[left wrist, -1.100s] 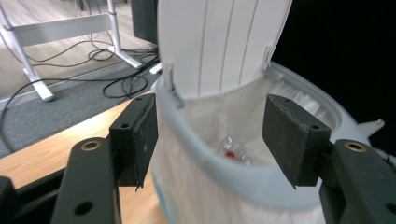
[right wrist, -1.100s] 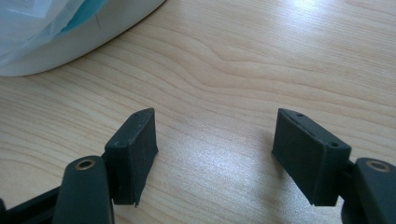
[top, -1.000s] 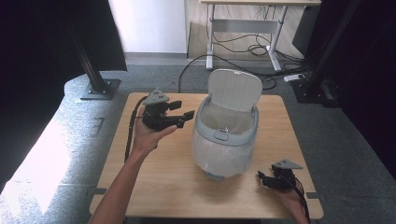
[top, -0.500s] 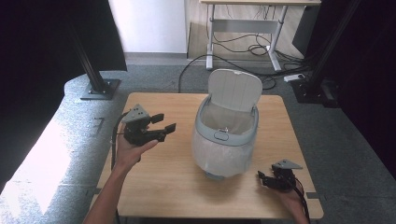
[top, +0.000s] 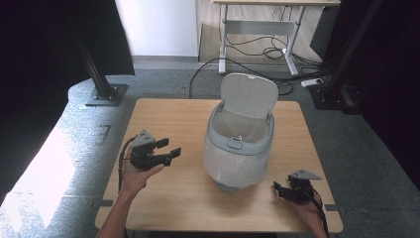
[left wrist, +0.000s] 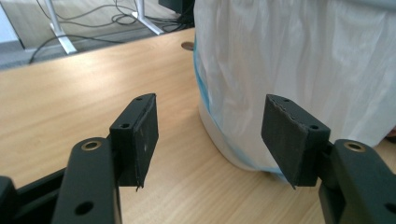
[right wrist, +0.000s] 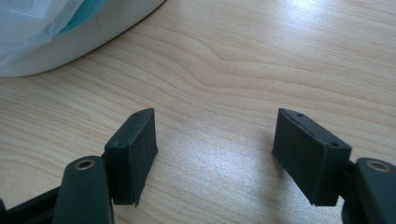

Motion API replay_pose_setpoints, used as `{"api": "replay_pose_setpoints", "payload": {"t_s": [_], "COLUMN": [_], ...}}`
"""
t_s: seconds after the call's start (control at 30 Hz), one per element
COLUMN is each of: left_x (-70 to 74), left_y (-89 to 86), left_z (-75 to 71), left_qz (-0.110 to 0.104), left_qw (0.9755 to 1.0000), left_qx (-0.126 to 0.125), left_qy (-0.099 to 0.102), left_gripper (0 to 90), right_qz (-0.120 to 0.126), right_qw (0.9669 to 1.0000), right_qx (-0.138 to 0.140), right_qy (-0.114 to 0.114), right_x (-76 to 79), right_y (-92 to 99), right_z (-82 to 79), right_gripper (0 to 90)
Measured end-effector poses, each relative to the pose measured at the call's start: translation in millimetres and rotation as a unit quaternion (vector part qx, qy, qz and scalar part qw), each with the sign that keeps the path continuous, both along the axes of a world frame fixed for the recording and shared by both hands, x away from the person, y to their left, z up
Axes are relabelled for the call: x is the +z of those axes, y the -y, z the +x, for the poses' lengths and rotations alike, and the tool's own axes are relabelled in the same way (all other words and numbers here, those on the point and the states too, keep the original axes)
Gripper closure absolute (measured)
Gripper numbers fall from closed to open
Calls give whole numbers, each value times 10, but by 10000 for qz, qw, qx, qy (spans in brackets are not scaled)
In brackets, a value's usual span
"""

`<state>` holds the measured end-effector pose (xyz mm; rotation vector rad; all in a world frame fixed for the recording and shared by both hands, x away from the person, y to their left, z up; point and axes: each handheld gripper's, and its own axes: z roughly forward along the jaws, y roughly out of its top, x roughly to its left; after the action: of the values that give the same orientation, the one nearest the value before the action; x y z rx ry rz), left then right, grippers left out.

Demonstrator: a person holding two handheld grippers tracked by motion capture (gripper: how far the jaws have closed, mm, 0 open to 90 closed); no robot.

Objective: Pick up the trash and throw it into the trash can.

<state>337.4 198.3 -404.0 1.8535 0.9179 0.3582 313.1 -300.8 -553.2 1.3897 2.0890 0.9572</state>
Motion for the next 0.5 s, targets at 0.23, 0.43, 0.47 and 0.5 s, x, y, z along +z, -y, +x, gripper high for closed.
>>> {"api": "replay_pose_setpoints", "payload": {"t_s": [0.23, 0.43, 0.47, 0.5], "left_x": [-208, -332, -344, -352], "left_y": [-23, -29, -31, -33], "left_z": [-24, -6, -6, -5], "left_qz": [24, 112, 112, 119], "left_qw": [9999, 9998, 9998, 9998], "left_qx": [64, 89, 90, 82], "left_qy": [-82, -139, -144, -151], "left_gripper": [366, 367, 366, 365], "right_qz": [-5, 303, 331, 379], "right_qw": [10000, 9993, 9993, 9991], "right_qx": [-22, -208, -177, -137], "right_qy": [2, 45, 81, 104], "right_x": [1, 98, 128, 157], "right_y": [-4, 50, 59, 67], "right_z": [-1, 13, 5, -5], "right_gripper": [293, 317, 315, 313]}}
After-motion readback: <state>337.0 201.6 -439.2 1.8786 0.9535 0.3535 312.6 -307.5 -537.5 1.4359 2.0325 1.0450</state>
